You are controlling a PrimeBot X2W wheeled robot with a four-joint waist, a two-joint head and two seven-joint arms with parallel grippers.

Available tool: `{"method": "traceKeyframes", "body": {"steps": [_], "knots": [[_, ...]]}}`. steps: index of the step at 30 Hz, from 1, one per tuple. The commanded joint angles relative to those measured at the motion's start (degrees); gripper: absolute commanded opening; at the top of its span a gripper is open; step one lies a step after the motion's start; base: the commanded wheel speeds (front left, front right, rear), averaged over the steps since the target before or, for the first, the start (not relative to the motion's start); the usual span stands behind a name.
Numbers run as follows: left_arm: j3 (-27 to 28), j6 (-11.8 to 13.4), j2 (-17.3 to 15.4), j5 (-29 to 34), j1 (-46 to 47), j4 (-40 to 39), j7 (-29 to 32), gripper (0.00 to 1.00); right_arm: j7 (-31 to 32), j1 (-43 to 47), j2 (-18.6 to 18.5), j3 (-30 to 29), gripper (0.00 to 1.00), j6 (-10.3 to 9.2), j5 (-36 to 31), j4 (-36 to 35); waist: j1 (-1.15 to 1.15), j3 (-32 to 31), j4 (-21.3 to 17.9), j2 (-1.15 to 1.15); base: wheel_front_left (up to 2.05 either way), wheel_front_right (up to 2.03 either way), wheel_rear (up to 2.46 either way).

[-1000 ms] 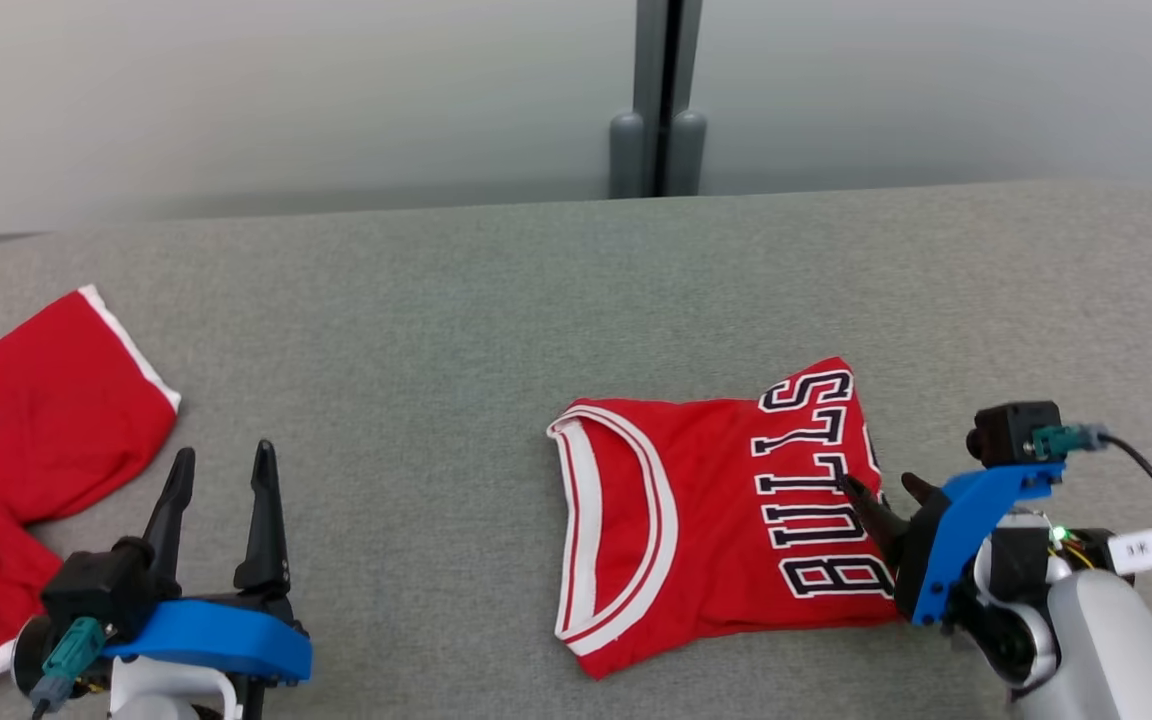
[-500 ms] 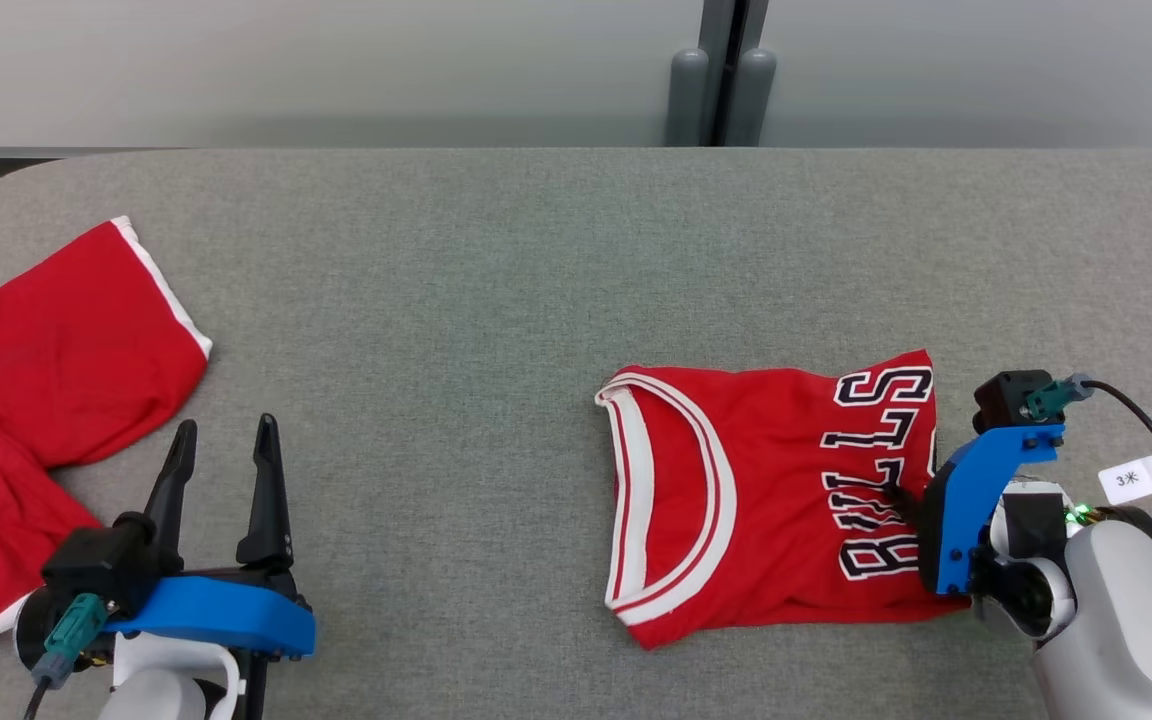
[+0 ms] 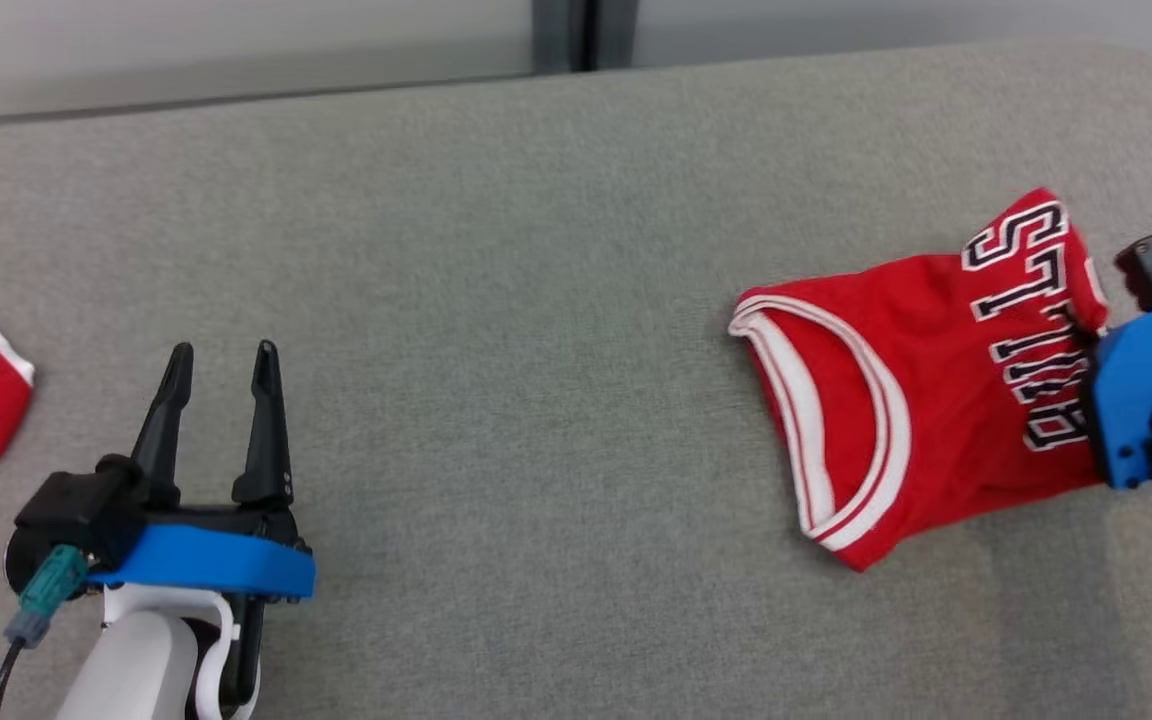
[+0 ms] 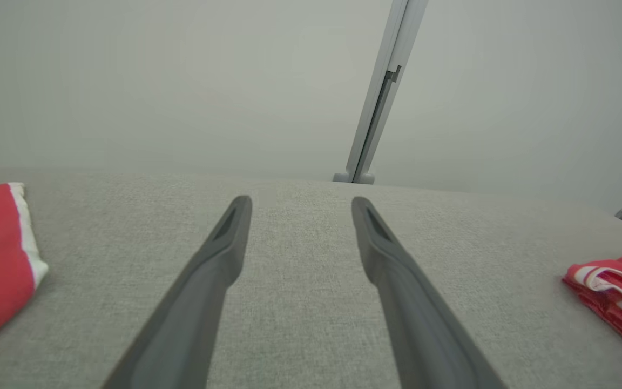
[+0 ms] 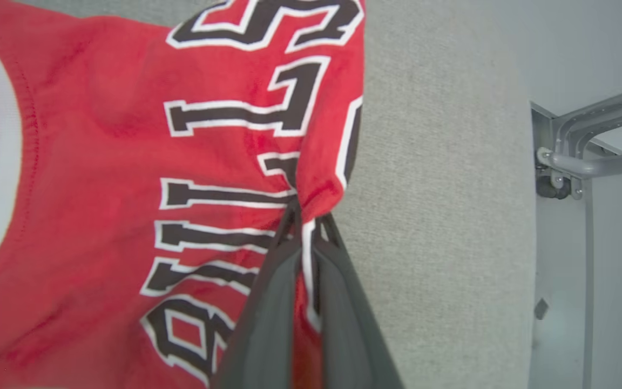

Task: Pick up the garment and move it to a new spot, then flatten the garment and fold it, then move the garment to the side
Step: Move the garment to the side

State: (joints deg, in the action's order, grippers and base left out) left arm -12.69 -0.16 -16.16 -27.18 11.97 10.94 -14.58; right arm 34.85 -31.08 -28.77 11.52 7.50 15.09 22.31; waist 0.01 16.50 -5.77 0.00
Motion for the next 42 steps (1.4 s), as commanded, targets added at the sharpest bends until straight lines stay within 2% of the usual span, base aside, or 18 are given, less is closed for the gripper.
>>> {"method": "traceKeyframes", "body": {"steps": [1, 4, 9, 16, 26, 30, 31, 32, 33, 34, 38, 42], "knots": [[0.11, -0.41, -0.30, -0.02, 1.47, -0.68, -0.25, 1.00, -0.81, -1.15, -2.45, -0.32, 0.00, -0.01, -0.83, -0.71, -0.01, 0.96, -0.69, 0.00, 0.00, 0.00, 0.00], [-0.03, -0.53, -0.90, 0.73, 3.72, -1.96, -0.11, 1.00, -2.23, -2.22, -7.11, -1.07, 0.00, -0.01, -1.79, -0.92, -0.01, 3.77, -2.16, 0.00, 0.00, 0.00, 0.00], [0.03, -0.16, -2.26, 1.97, 6.98, -4.65, 0.49, 1.00, -5.81, -4.12, -10.65, -4.83, 0.00, -0.01, -4.29, -1.10, -0.01, 8.57, -4.56, 0.00, 0.00, 0.00, 0.00], [-0.07, 0.22, -3.21, 2.76, 9.17, -7.16, 1.28, 1.00, -11.50, -4.79, -10.44, -9.22, 0.00, -0.02, -9.79, 0.27, -0.01, 12.17, -6.66, 0.00, 0.00, 0.00, 0.00], [0.62, 0.74, -4.47, 2.09, 8.23, -7.90, 1.41, 1.00, -14.38, -3.93, -5.45, -15.56, 0.00, -0.02, -18.55, -0.11, -0.01, 12.99, -7.50, 0.00, 0.00, 0.00, 0.00], [0.22, 0.76, -4.19, 2.01, 7.96, -7.40, 1.16, 1.00, -13.87, -2.97, -4.29, -16.51, 0.00, -0.02, -19.73, -1.02, -0.01, 12.60, -6.91, 0.00, 0.00, 0.00, 0.00], [0.06, 0.73, -4.02, 2.01, 7.94, -7.18, 1.07, 1.00, -13.53, -2.61, -3.81, -16.79, 0.37, -0.02, -19.87, -1.28, -0.01, 12.36, -6.67, 0.00, 0.00, 0.00, 0.00], [-0.04, 0.74, -3.80, 1.97, 7.87, -6.92, 0.97, 1.00, -13.06, -2.17, -3.24, -17.35, 0.91, -0.02, -19.99, -1.42, -0.01, 11.94, -6.38, 0.00, 0.00, 0.00, 0.00], [-0.04, 0.74, -3.80, 1.97, 7.87, -6.92, 0.97, 1.00, -13.06, -2.17, -3.24, -17.35, 0.91, -0.02, -19.99, -1.42, -0.01, 11.94, -6.38, 0.00, 0.00, 0.00, 0.00], [-0.14, 0.86, -3.51, 1.97, 7.66, -6.76, 0.84, 1.00, -12.68, -1.82, -2.92, -17.87, 1.00, -0.02, -20.36, -1.68, -0.01, 11.51, -6.11, 0.00, 0.00, 0.00, 0.00], [-0.35, 0.77, -2.63, 1.77, 6.68, -5.70, 0.40, 1.00, -12.26, 0.17, -0.84, -20.11, 1.00, -0.01, -20.55, -3.01, -0.01, 8.87, -4.83, 0.00, 0.00, 0.00, 0.00], [-0.24, 0.58, -1.81, 1.30, 4.55, -3.96, -0.07, 1.00, -14.97, 2.50, 1.16, -21.28, 1.00, -0.02, -20.22, -4.74, -0.01, 4.86, -3.69, 0.00, 0.00, 0.00, 0.00]]}}
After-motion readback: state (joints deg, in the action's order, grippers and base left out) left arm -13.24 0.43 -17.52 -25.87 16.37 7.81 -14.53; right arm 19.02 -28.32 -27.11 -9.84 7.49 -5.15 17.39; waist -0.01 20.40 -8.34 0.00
